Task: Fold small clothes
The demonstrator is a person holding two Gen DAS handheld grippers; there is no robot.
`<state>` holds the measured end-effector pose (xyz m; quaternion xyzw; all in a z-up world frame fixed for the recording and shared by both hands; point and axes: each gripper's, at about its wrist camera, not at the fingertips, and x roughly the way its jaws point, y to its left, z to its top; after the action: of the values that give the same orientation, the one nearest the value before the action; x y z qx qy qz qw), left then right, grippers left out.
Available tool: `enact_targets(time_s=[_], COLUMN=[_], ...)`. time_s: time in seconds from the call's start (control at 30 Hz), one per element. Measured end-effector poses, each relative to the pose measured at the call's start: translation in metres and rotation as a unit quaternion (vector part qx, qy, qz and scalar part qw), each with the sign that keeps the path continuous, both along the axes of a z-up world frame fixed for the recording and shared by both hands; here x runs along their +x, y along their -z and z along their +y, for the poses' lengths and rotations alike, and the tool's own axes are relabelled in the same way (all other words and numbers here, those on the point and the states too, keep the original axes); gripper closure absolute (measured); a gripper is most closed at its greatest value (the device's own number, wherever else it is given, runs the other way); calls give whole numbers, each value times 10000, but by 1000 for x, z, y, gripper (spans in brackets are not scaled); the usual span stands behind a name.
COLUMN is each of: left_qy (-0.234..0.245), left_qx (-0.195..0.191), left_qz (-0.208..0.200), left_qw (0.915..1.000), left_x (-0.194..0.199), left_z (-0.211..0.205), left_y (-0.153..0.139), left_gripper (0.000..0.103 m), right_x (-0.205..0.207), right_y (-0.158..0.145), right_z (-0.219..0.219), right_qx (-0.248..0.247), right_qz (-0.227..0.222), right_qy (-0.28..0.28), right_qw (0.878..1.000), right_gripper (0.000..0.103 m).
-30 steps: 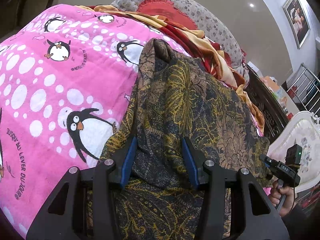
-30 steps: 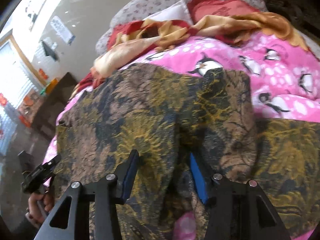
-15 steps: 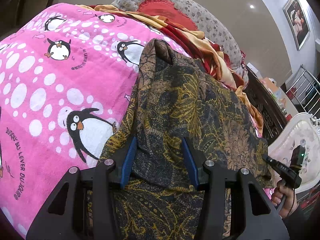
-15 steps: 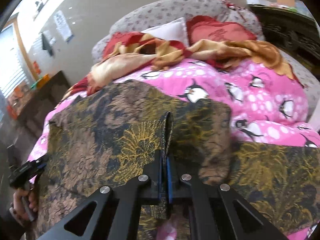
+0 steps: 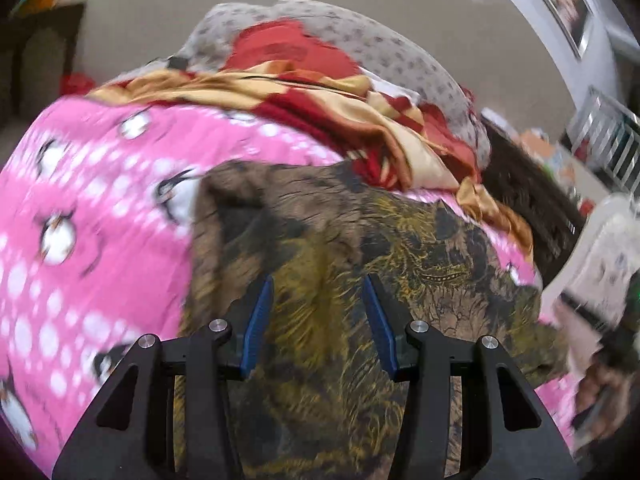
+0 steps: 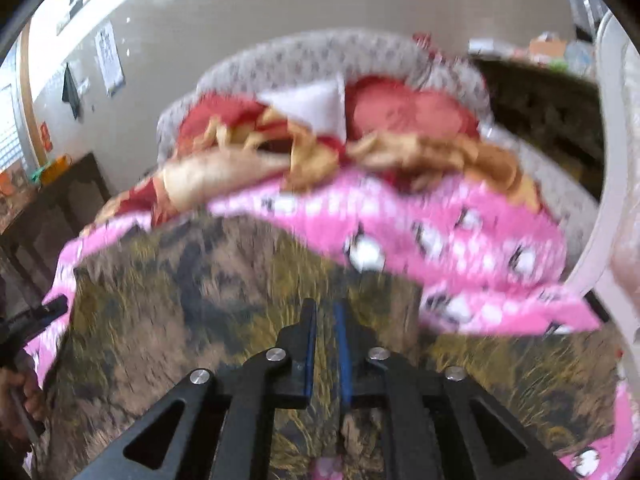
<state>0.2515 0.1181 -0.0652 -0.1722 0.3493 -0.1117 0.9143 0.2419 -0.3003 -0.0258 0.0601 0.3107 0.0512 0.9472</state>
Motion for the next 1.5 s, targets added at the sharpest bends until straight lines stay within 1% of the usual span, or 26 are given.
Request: enact_targets(time_s=[0.07, 0.13, 0.17, 0.2, 0.23, 0.27, 0.37, 0.43, 0.5, 0.57, 0.6, 0.67, 0.7, 0.73, 0.77, 0.8, 0.83, 0.87, 0.93, 1.1, 1.17, 1.23, 1.3, 1.33, 1.43, 1.5], left_qy=[104, -167, -318, -452, -563, -788, -956, -1094, -1103, -884, -725, -310, -224, -207, -330, -322, -350, -357, -283, -297, -350, -296, -157, -116, -6, 4], left_qx=[107, 317, 255, 109, -119, 16, 338, 385, 287, 228, 202, 360, 538, 731, 983, 846, 618, 430, 467, 1085, 981, 639, 387, 398, 545, 476], left_qz=[186, 579, 686, 723, 727, 691, 681, 569, 405, 167, 113, 139, 230, 392, 714, 778, 711, 787, 787, 807, 922, 985, 942, 924, 854, 768], left_qw=[9997, 9977, 9968, 9963, 9957, 9945, 9925, 9916, 9927, 9957, 9971, 9988, 9980, 9963, 9921, 9929, 9949, 9953, 9954, 9904, 9903, 9926, 9947, 9949, 9949, 9959], left_x=[12, 30, 35, 37, 37, 36, 31, 25, 16, 5, 3, 5, 10, 15, 26, 29, 28, 29, 29, 27, 23, 9, -15, -25, -49, -59], left_z=[-4, 8, 20, 31, 43, 50, 53, 54, 51, 34, 23, -2, -12, -18, -20, -16, -10, -6, -7, -26, -23, -23, -20, -22, -28, -25], left_y=[12, 36, 44, 47, 48, 46, 40, 31, 17, 4, 2, 5, 12, 21, 40, 47, 47, 46, 46, 38, 34, 27, 23, 23, 34, 45], left_gripper=[58, 58, 82, 89, 89, 89, 92, 92, 92, 92, 92, 91, 88, 88, 88, 88, 88, 88, 88, 88, 88, 88, 88, 88, 88, 88], right_x=[-1, -2, -5, -8, -10, -14, -14, -13, -14, -14, -15, -16, -17, -18, -19, -20, -18, -19, -19, -11, -11, -12, -25, -34, -61, -76], right_y=[-2, 7, 13, 20, 27, 36, 66, 83, 87, 89, 91, 92, 93, 94, 94, 95, 95, 97, 99, 100, 101, 96, 72, 60, 33, 30], right_z=[11, 34, 45, 59, 71, 85, 110, 112, 108, 104, 104, 108, 111, 116, 121, 127, 133, 138, 144, 146, 153, 158, 137, 119, 34, -30], right_qx=[287, 397, 397, 383, 319, 147, -312, -326, -181, 8, 110, 27, -13, -19, -7, -35, -110, -272, -383, -334, -625, -938, -531, -291, -64, -8], right_qz=[116, 347, 416, 507, 572, 629, 882, 1060, 980, 998, 1004, 1010, 1013, 1044, 1073, 1112, 1137, 1166, 1196, 1247, 1298, 1352, 987, 733, 197, 103], right_qy=[-269, -587, -692, -807, -889, -979, -1050, -987, -995, -1086, -1207, -1277, -1339, -1499, -1622, -1739, -1786, -1797, -1825, -1756, -1806, -1832, -1580, -1401, -412, 176], right_qw=[9992, 9969, 9959, 9947, 9939, 9931, 9901, 9889, 9900, 9891, 9875, 9867, 9858, 9832, 9809, 9784, 9773, 9764, 9751, 9760, 9730, 9692, 9811, 9870, 9989, 9998], right_gripper=[90, 90, 90, 90, 90, 90, 90, 89, 89, 82, 71, 64, 56, 40, 30, 14, 7, 6, 0, 0, 0, 4, 13, 13, 13, 13])
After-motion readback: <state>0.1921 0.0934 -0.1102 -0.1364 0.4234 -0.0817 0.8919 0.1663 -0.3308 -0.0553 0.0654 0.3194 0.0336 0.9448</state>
